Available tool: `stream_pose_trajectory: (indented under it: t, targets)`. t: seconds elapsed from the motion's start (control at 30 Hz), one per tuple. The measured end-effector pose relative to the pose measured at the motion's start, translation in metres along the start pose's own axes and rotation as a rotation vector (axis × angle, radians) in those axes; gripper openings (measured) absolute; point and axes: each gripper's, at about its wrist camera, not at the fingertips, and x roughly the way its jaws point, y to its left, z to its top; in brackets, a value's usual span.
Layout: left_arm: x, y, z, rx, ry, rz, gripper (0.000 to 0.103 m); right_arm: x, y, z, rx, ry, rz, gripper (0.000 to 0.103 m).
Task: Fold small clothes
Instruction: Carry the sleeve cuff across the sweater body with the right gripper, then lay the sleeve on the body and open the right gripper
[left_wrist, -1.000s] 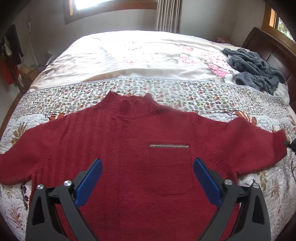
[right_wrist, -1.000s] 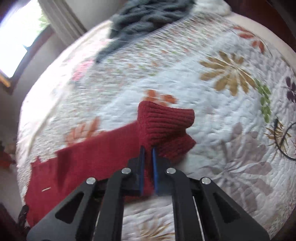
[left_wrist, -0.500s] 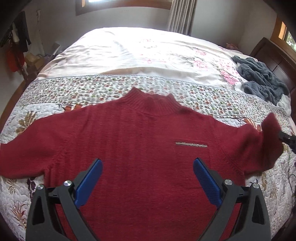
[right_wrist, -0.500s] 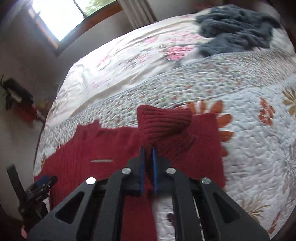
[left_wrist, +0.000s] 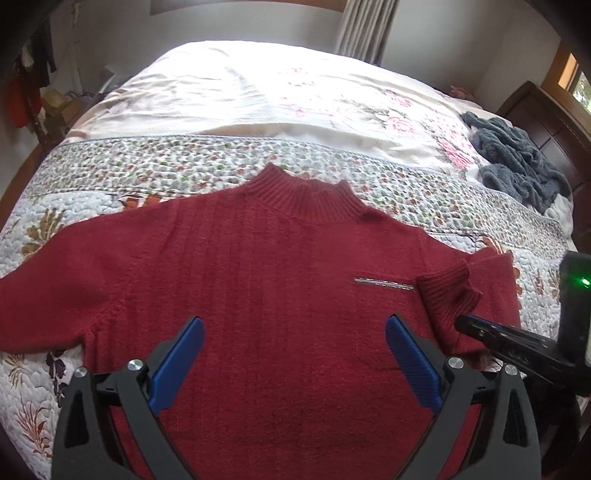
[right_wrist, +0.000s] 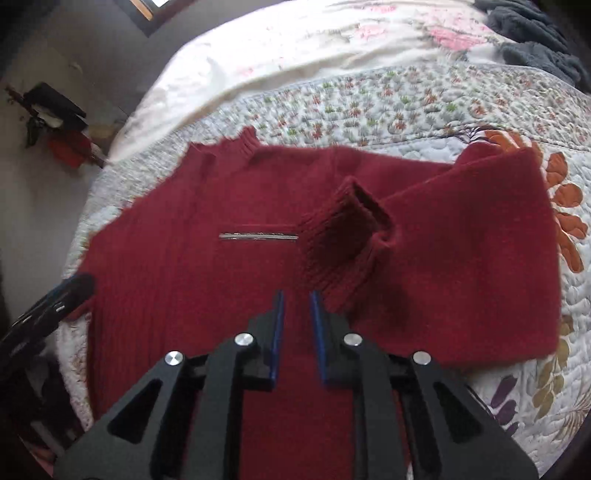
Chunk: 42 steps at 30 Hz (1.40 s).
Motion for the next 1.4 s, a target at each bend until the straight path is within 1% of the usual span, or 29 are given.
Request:
stream_pose_trajectory:
  t: [0.1, 0.13, 0.2, 0.33, 0.43, 0.47, 0.5, 0.53, 0.6, 0.63, 0.67, 0.7, 0.73, 0.77, 0.8, 0.9, 0.97, 1.07, 1.13, 1.23, 1.4]
  targets:
    - [0.007, -0.02, 0.002, 0.018, 0.019, -0.038, 0.098, -0.038, -0.017, -0.006, 0.032, -0.084, 0.018, 0.018]
    - [0.01, -0.026, 0.003, 0.022, 0.028, -0.053, 0.098, -0.053, -0.031, -0.009, 0.061, -0.114, -0.004, 0.02]
    - [0.023, -0.051, 0.004, 0.039, 0.065, -0.097, 0.098, -0.068, -0.053, -0.014, 0.097, -0.133, -0.05, 0.02]
    - [0.06, -0.103, -0.002, 0.063, 0.141, -0.16, 0.096, -0.079, -0.09, -0.031, 0.156, -0.127, -0.076, 0.02]
    - [0.089, -0.129, -0.006, 0.077, 0.191, -0.161, 0.092, -0.081, -0.107, -0.044, 0.178, -0.124, -0.091, 0.02]
    - [0.102, -0.137, -0.008, 0.072, 0.224, -0.16, 0.09, -0.079, -0.11, -0.047, 0.185, -0.124, -0.089, 0.02]
    - [0.113, -0.143, -0.01, 0.062, 0.254, -0.166, 0.083, -0.079, -0.114, -0.051, 0.193, -0.125, -0.085, 0.02]
    - [0.125, -0.147, -0.011, 0.045, 0.285, -0.179, 0.079, -0.079, -0.118, -0.055, 0.202, -0.125, -0.085, 0.02]
    - [0.13, -0.152, -0.011, 0.038, 0.284, -0.157, 0.078, -0.076, -0.124, -0.06, 0.211, -0.122, -0.092, 0.02]
    - [0.131, -0.157, -0.011, 0.055, 0.267, -0.146, 0.066, -0.074, -0.126, -0.062, 0.215, -0.12, -0.099, 0.02]
    - [0.129, -0.161, -0.01, 0.077, 0.249, -0.145, 0.047, -0.073, -0.128, -0.064, 0.218, -0.119, -0.103, 0.02]
    - [0.128, -0.162, -0.009, 0.076, 0.24, -0.169, 0.038, -0.072, -0.129, -0.063, 0.221, -0.119, -0.105, 0.02]
    - [0.127, -0.16, -0.007, 0.062, 0.24, -0.187, 0.024, -0.071, -0.13, -0.065, 0.229, -0.118, -0.104, 0.02]
    - [0.126, -0.157, -0.006, 0.049, 0.238, -0.189, 0.018, -0.069, -0.132, -0.064, 0.237, -0.118, -0.103, 0.02]
    - [0.122, -0.152, -0.004, 0.03, 0.23, -0.194, 0.015, -0.069, -0.132, -0.064, 0.243, -0.119, -0.099, 0.021]
    - [0.098, -0.135, 0.004, 0.003, 0.165, -0.228, 0.014, -0.069, -0.128, -0.059, 0.241, -0.127, -0.093, 0.021]
    - [0.082, -0.124, 0.01, 0.005, 0.108, -0.226, 0.014, -0.071, -0.124, -0.054, 0.236, -0.133, -0.092, 0.021]
    - [0.064, -0.099, 0.019, -0.009, 0.055, -0.224, 0.014, -0.072, -0.12, -0.043, 0.253, -0.143, -0.079, 0.021]
    - [0.056, -0.082, 0.024, -0.024, 0.027, -0.215, 0.014, -0.068, -0.12, -0.035, 0.271, -0.132, -0.075, 0.032]
    - [0.042, -0.046, 0.031, -0.062, -0.023, -0.184, 0.014, -0.054, -0.117, -0.024, 0.271, -0.103, -0.074, 0.032]
    - [0.038, 0.004, 0.037, -0.117, -0.052, -0.129, 0.013, -0.02, -0.106, -0.01, 0.275, -0.034, -0.035, 0.032]
